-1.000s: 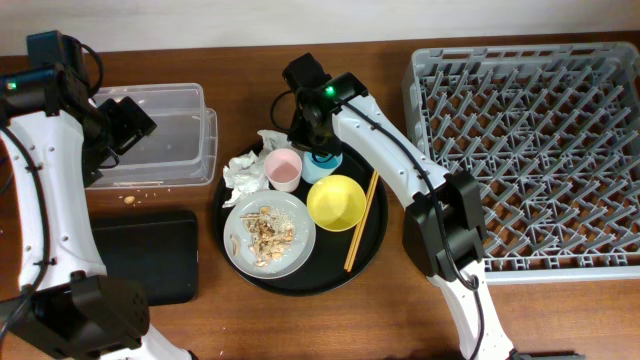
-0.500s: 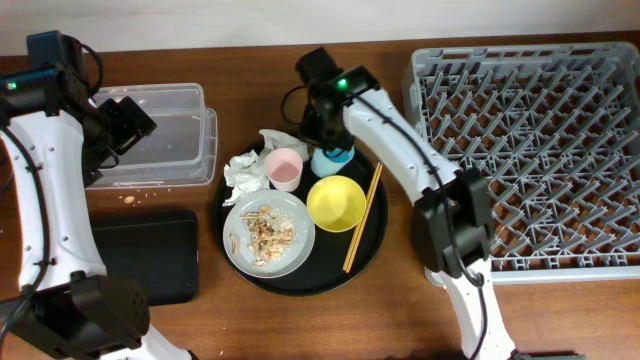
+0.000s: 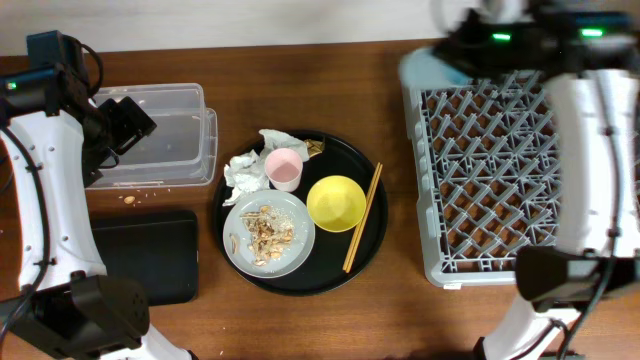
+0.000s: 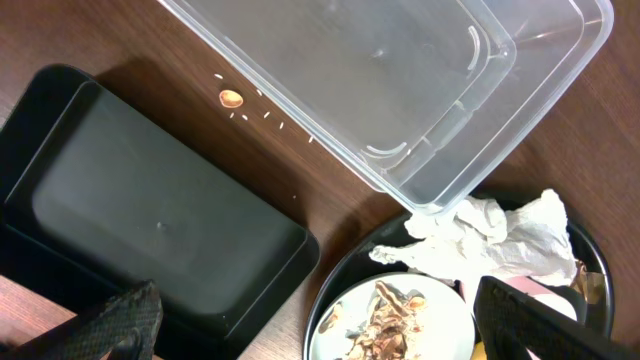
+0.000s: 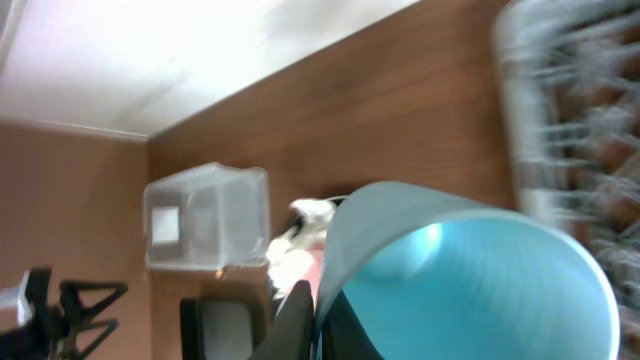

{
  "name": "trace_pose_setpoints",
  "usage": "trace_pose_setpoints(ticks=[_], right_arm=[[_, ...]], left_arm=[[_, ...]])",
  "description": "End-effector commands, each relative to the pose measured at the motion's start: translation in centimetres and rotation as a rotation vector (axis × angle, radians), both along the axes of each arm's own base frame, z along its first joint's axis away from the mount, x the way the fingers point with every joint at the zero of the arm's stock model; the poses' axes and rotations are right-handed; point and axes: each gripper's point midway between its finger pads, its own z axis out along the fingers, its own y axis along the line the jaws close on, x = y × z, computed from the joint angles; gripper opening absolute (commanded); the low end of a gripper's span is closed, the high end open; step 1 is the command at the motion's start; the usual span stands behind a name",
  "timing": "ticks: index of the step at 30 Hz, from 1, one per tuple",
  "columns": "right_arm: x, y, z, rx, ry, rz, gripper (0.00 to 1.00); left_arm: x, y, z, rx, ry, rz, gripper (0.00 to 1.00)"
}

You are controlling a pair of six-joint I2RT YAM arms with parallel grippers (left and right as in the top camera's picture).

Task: Sort waste into correct bins and load items into the dishwasher rack
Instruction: 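Carry the light-blue cup with the right gripper over the dish rack, then lower the light-blue cup upside down into the rack and open the gripper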

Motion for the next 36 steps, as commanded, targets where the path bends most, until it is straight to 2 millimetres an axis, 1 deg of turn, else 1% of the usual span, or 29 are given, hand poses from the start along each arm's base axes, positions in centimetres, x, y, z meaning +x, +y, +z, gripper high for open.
trace_pose_setpoints(ticks=[1, 3, 4, 6, 7, 8, 9, 11, 12, 13, 16, 20, 24, 27, 29, 33, 34, 36], right_arm=[[-1.1, -7.7, -1.6, -0.021, 0.037, -0.064, 0.04], [-2.2, -11.4, -2.3, -0.027, 0.058, -0.112, 0.04], [-3.2, -14.0, -2.9, -0.033, 0.072, -0.145, 0.04], [-4.8, -17.5, -4.1, -0.037, 0.105, -0.197, 0.04], [-5.6, -19.3, -5.0, -0.048, 0.125, -0.217, 0.04], [-6.7, -21.3, -6.4, -0.063, 0.17, -0.267, 0.04], [-7.7, -23.5, -8.3, -0.048, 0.218, -0.321, 0.04], [-8.1, -24.4, -9.9, 0.023, 0.225, -0.343, 0.04], [-8.0, -24.4, -10.4, 0.082, 0.204, -0.338, 0.04], [-7.5, -23.8, -10.4, 0.171, 0.131, -0.29, 0.04], [-6.6, -21.4, -9.0, 0.389, -0.138, -0.12, 0.04], [-5.9, -19.8, -10.1, 0.484, -0.25, -0.052, 0.04], [-4.8, -17.8, -9.8, 0.554, -0.411, 0.056, 0.04], [-3.9, -16.3, -10.9, 0.539, -0.435, 0.114, 0.04], [-3.1, -15.7, -11.9, 0.546, -0.426, 0.135, 0.04], [-1.6, -16.3, -15.1, 0.612, -0.33, 0.094, 0.04], [-1.4, -16.5, -16.3, 0.63, -0.306, 0.083, 0.04], [-1.2, -16.9, -17.7, 0.628, -0.277, 0.061, 0.04]], left_arm=[[-0.2, 0.3, 1.6, 0.014, -0.044, 0.019, 0.99], [-0.2, 0.3, 1.6, 0.014, -0.044, 0.019, 0.99], [-0.2, 0.3, 1.6, 0.014, -0.044, 0.019, 0.99], [-0.2, 0.3, 1.6, 0.014, -0.044, 0.019, 0.99], [-0.2, 0.3, 1.6, 0.014, -0.044, 0.019, 0.99], [-0.2, 0.3, 1.6, 0.014, -0.044, 0.019, 0.99], [-0.2, 0.3, 1.6, 0.014, -0.044, 0.019, 0.99], [-0.2, 0.3, 1.6, 0.014, -0.044, 0.019, 0.99], [-0.2, 0.3, 1.6, 0.014, -0.044, 0.019, 0.99], [-0.2, 0.3, 1.6, 0.014, -0.044, 0.019, 0.99], [-0.2, 0.3, 1.6, 0.014, -0.044, 0.019, 0.99], [-0.2, 0.3, 1.6, 0.014, -0.044, 0.019, 0.99], [-0.2, 0.3, 1.6, 0.014, -0.044, 0.019, 0.99], [-0.2, 0.3, 1.6, 0.014, -0.044, 0.019, 0.99], [-0.2, 0.3, 1.6, 0.014, -0.044, 0.019, 0.99], [-0.2, 0.3, 1.6, 0.014, -0.044, 0.019, 0.99], [-0.2, 0.3, 1.6, 0.014, -0.044, 0.019, 0.99], [-0.2, 0.3, 1.6, 0.014, -0.044, 0.019, 0.99]])
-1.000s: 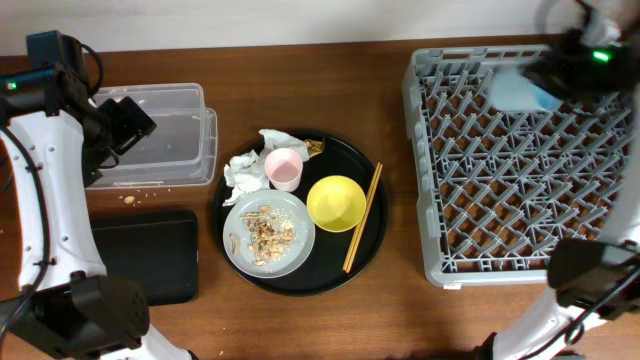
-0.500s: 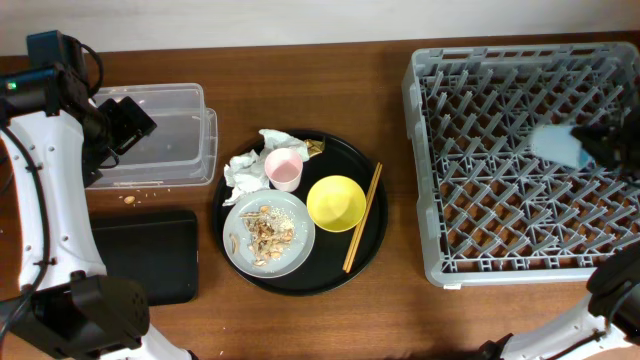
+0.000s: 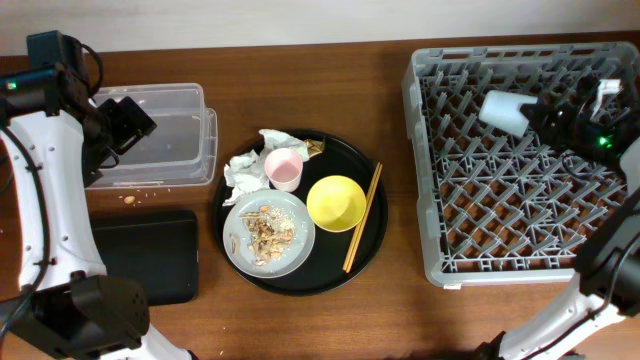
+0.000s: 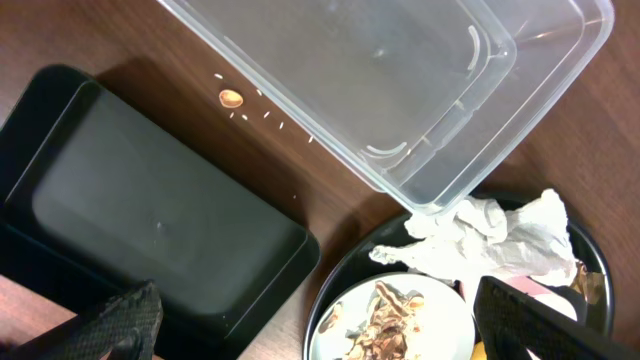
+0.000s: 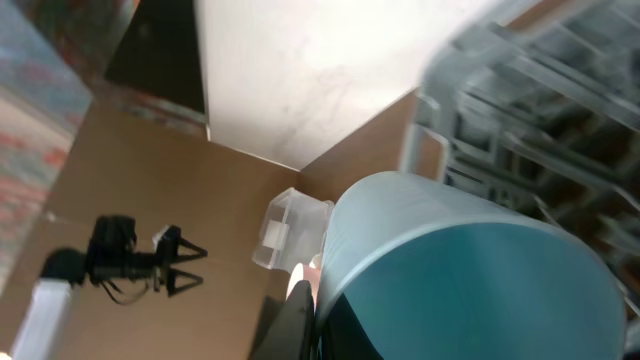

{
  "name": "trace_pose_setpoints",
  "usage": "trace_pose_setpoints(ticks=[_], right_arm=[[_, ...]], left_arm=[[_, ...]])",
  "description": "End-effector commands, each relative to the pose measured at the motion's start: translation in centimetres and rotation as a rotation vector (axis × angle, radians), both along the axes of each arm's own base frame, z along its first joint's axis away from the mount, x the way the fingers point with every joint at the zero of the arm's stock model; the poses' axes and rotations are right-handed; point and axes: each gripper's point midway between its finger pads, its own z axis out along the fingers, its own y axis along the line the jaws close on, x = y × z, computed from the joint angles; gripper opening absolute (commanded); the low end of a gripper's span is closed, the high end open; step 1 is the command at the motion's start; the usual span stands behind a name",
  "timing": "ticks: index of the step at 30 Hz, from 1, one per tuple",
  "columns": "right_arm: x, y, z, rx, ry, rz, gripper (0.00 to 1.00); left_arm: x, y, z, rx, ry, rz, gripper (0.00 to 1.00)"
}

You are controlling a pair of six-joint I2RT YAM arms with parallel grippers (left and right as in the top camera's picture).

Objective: Sort waste into correct bins and load items into the dishwasher rack

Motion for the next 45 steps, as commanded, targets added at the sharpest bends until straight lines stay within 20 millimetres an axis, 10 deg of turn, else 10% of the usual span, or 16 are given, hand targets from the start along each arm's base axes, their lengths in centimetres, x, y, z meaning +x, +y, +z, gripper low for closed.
trace_pose_setpoints(ticks=[1, 17, 20, 30, 34, 45], right_arm=[[0.1, -0.6, -2.7, 0.068, 0.106, -0.018, 0.04], [-1.9, -4.2, -6.1, 0.023, 0.325, -0.148, 0.15], [-2.0, -4.1, -5.3, 0.009, 0.307, -0.148, 0.3], [-4.1, -5.3, -1.0, -0.141, 0.336, -0.241, 0.32], [-5.3, -5.5, 2.2, -0.173, 0.336, -0.299, 0.54], [-5.7, -4.4, 4.3, -0.243, 0.308, -0.307, 0.55]], left_arm=[[-0.2, 0.3, 1.6, 0.014, -0.045, 0.019, 0.99], [-0.2, 0.3, 1.6, 0.014, -0.045, 0.019, 0.99], [-0.2, 0.3, 1.6, 0.014, -0.045, 0.019, 0.99], [-0.2, 0.3, 1.6, 0.014, -0.045, 0.019, 0.99], [-0.2, 0.3, 1.6, 0.014, -0.045, 0.019, 0.99], [-0.2, 0.3, 1.6, 0.014, -0.045, 0.019, 0.99]])
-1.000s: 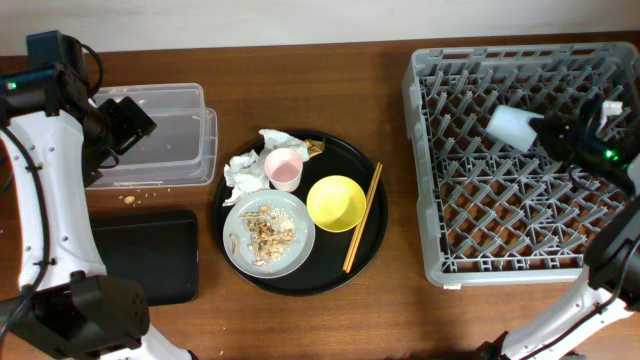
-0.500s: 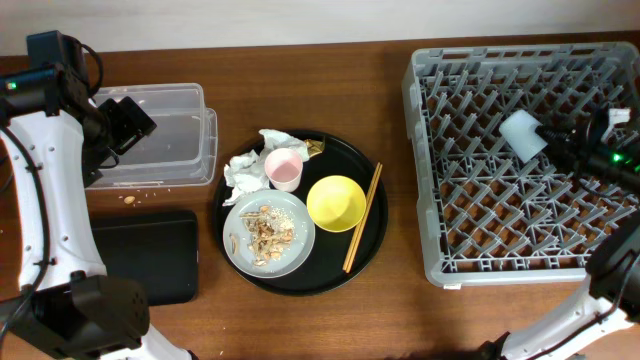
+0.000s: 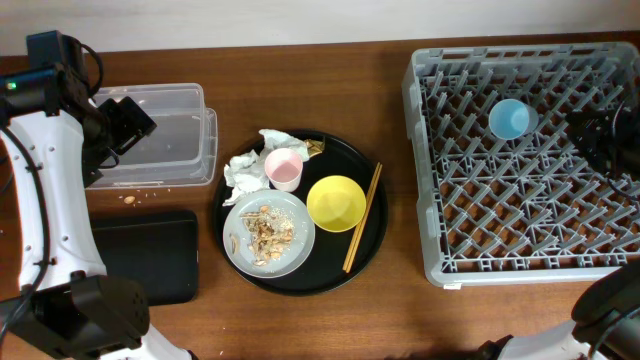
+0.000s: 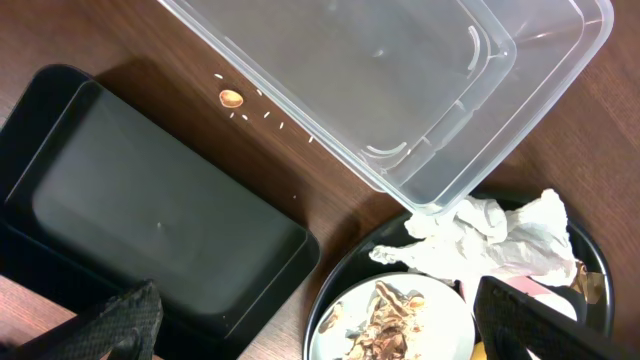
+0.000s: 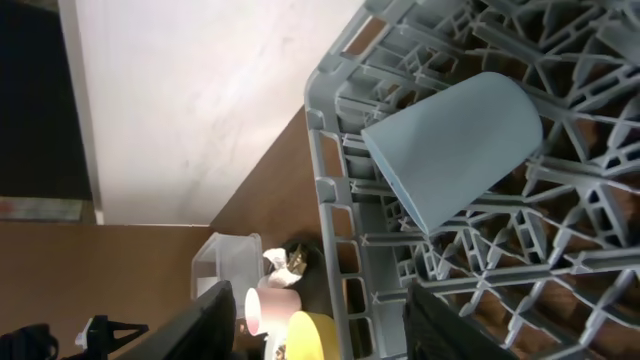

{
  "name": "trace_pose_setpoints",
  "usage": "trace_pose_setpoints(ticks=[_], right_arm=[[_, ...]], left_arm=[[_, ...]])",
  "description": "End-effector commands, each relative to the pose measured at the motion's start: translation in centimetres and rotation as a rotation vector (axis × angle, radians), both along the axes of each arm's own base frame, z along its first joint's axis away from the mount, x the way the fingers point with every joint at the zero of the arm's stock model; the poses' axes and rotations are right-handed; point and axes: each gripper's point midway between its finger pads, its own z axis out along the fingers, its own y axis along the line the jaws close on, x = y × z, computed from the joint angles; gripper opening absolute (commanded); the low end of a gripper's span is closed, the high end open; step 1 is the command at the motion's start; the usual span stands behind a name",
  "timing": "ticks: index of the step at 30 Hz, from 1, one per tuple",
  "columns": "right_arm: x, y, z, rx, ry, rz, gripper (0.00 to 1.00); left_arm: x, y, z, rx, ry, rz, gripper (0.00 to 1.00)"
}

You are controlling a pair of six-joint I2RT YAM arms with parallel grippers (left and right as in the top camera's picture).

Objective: Sort waste into correct bins and load items into the dishwasher rack

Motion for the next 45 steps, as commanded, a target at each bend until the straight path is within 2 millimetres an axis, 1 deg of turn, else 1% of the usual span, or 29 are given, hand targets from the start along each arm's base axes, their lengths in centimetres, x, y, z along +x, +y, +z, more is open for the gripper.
trace_pose_setpoints(ticks=[1, 4, 6, 7, 10, 11, 13, 14, 17, 19, 21, 23, 26, 28, 33, 35, 39, 40, 41, 42, 44, 45], right_arm=[[0.2, 0.5, -0.4, -0.052, 0.029, 0.003, 0.55], [1.3, 1.4, -0.5, -0.106, 0.007, 0.038, 0.54], [2.3, 2.4, -1.1, -0.172, 0.021, 0.06, 0.54], [3.1, 3.5, -2.0, -0.232, 0.053, 0.075, 0.54], [4.5, 5.5, -3.7, -0.395, 0.145, 0.087, 0.54], [5.3, 6.5, -4.2, -0.504, 0.198, 0.075, 0.55], [6.3, 7.2, -4.5, -0.639, 0.288, -0.024, 0.55], [6.6, 7.4, -4.5, -0.67, 0.313, -0.072, 0.55], [7.9, 9.2, -4.6, -0.754, 0.331, -0.153, 0.55], [8.2, 9.0, -5.2, -0.826, 0.368, -0.239, 0.55], [8.3, 8.2, -6.2, -0.89, 0.415, -0.32, 0.54], [8.6, 7.8, -7.4, -0.921, 0.44, -0.339, 0.54], [9.1, 7.3, -9.6, -0.913, 0.482, -0.353, 0.54], [9.4, 6.8, -10.4, -0.932, 0.493, -0.367, 0.54], [10.1, 5.7, -9.9, -0.98, 0.468, -0.432, 0.54], [10.3, 5.2, -9.7, -0.998, 0.46, -0.456, 0.51], [11.1, 5.1, -9.9, -1.001, 0.436, -0.464, 0.49], [11.3, 5.3, -10.2, -0.994, 0.436, -0.46, 0.46], [11.5, 5.5, -10.9, -0.984, 0.441, -0.447, 0.37], [11.5, 5.5, -11.1, -0.981, 0.445, -0.445, 0.32], [11.4, 5.6, -11.2, -0.98, 0.45, -0.44, 0.23], [11.2, 5.6, -10.9, -0.979, 0.45, -0.44, 0.16]], left_arm=[[-0.2, 0.3, 1.6, 0.014, -0.044, 0.019, 0.99], [-0.2, 0.3, 1.6, 0.014, -0.044, 0.019, 0.99], [-0.2, 0.3, 1.6, 0.014, -0.044, 0.019, 0.99], [-0.2, 0.3, 1.6, 0.014, -0.044, 0.019, 0.99], [-0.2, 0.3, 1.6, 0.014, -0.044, 0.019, 0.99], [-0.2, 0.3, 1.6, 0.014, -0.044, 0.019, 0.99], [-0.2, 0.3, 1.6, 0.014, -0.044, 0.019, 0.99], [-0.2, 0.3, 1.6, 0.014, -0.044, 0.019, 0.99], [-0.2, 0.3, 1.6, 0.014, -0.044, 0.019, 0.99], [-0.2, 0.3, 1.6, 0.014, -0.044, 0.019, 0.99], [-0.2, 0.3, 1.6, 0.014, -0.044, 0.019, 0.99], [-0.2, 0.3, 1.6, 0.014, -0.044, 0.019, 0.99], [-0.2, 0.3, 1.6, 0.014, -0.044, 0.019, 0.99], [-0.2, 0.3, 1.6, 0.014, -0.044, 0.019, 0.99], [-0.2, 0.3, 1.6, 0.014, -0.044, 0.019, 0.99], [-0.2, 0.3, 1.6, 0.014, -0.044, 0.019, 0.99], [-0.2, 0.3, 1.6, 0.014, -0.044, 0.019, 0.99], [-0.2, 0.3, 1.6, 0.014, -0.044, 0.019, 0.99], [-0.2, 0.3, 1.6, 0.014, -0.044, 0.019, 0.99], [-0.2, 0.3, 1.6, 0.014, -0.044, 0.019, 0.99], [-0.2, 0.3, 1.6, 0.014, -0.044, 0.019, 0.99], [-0.2, 0.3, 1.6, 0.014, -0.044, 0.019, 0.99]])
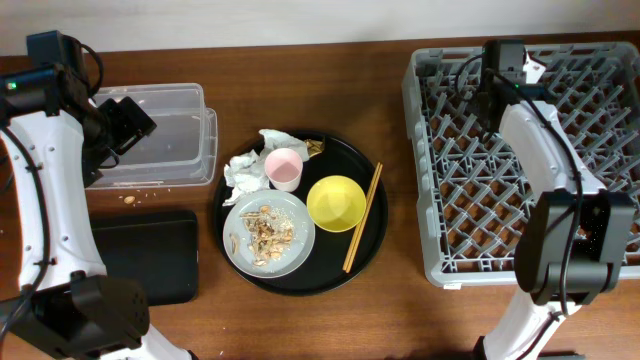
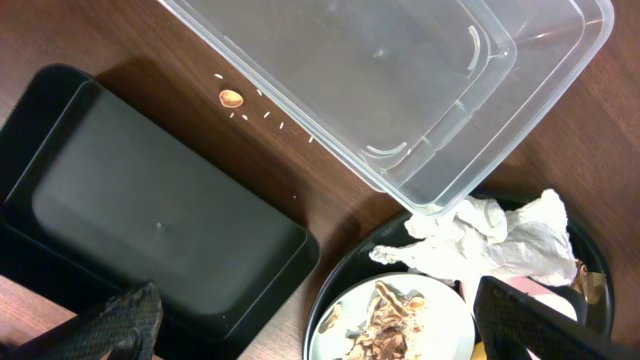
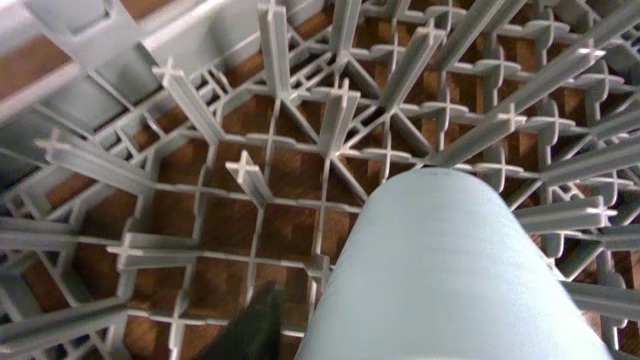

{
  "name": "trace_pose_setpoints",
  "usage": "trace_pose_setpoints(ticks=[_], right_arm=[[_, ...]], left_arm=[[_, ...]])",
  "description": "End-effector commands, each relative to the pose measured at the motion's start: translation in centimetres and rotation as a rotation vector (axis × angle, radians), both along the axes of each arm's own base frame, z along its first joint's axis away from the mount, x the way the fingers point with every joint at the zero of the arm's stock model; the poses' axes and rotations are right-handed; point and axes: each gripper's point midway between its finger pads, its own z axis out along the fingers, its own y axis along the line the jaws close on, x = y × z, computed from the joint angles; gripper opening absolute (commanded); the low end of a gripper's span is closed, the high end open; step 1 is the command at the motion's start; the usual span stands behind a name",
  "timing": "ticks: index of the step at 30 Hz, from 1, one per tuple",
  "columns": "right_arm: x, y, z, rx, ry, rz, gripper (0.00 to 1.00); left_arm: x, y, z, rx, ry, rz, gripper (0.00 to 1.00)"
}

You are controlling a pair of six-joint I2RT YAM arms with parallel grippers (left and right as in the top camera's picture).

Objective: Sort waste into correct bins and load items into the dishwasher rack

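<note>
A pale blue cup [image 3: 450, 270] fills the lower right wrist view, held over the grey dishwasher rack [image 1: 600, 230]. My right gripper [image 1: 497, 70] is shut on it, with one dark finger [image 3: 265, 325] against its left side. The arm hides the cup in the overhead view. On the black round tray [image 1: 375, 230] sit a pink cup [image 1: 284, 168], a yellow bowl [image 1: 336, 202], a plate of food scraps [image 1: 268, 232], chopsticks [image 1: 362, 218] and crumpled tissue [image 1: 243, 170]. My left gripper [image 1: 125, 120] hangs open above the bins, holding nothing.
A clear plastic bin [image 1: 165, 135] stands at the far left, with a black bin [image 1: 145, 255] in front of it. Crumbs [image 1: 128, 198] lie on the wood between them. The rack's upright tines [image 3: 270, 60] stand close around the cup.
The blue cup lay in the rack's far left part with my right gripper open and off to the right. Now that gripper is at the cup and shut on it. The left arm is still.
My right gripper held the blue cup in the air near the rack's far left corner, then over the rack. Then the cup lay in the rack and the gripper was open and apart. Now the gripper grips the cup again. The left arm and tray stayed unchanged.
</note>
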Motion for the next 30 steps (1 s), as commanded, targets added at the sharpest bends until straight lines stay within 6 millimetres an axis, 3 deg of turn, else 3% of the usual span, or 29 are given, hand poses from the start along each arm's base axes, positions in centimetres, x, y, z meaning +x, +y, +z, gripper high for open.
trace_pose_setpoints(ticks=[1, 3, 6, 10, 15, 20, 24, 30], right_arm=[[0.0, -0.1, 0.2, 0.001, 0.001, -0.009, 0.11], [-0.4, 0.0, 1.2, 0.005, -0.005, -0.007, 0.04], [-1.2, 0.3, 4.4, 0.01, -0.046, 0.016, 0.04], [-1.8, 1.6, 7.6, 0.061, -0.079, 0.174, 0.04], [-2.3, 2.2, 8.2, 0.364, -0.15, 0.383, 0.04], [-4.7, 2.1, 10.0, 0.681, -0.331, 0.694, 0.04], [-6.3, -0.2, 8.5, 0.827, -0.442, 0.745, 0.04], [-6.4, -1.6, 5.7, 1.066, -0.596, 0.792, 0.04]], left_arm=[[-0.2, 0.3, 1.6, 0.014, -0.044, 0.018, 0.99], [-0.2, 0.3, 1.6, 0.014, -0.044, 0.018, 0.99], [-0.2, 0.3, 1.6, 0.014, -0.044, 0.018, 0.99], [-0.2, 0.3, 1.6, 0.014, -0.044, 0.018, 0.99], [-0.2, 0.3, 1.6, 0.014, -0.044, 0.018, 0.99], [-0.2, 0.3, 1.6, 0.014, -0.044, 0.018, 0.99], [-0.2, 0.3, 1.6, 0.014, -0.044, 0.018, 0.99], [-0.2, 0.3, 1.6, 0.014, -0.044, 0.018, 0.99]])
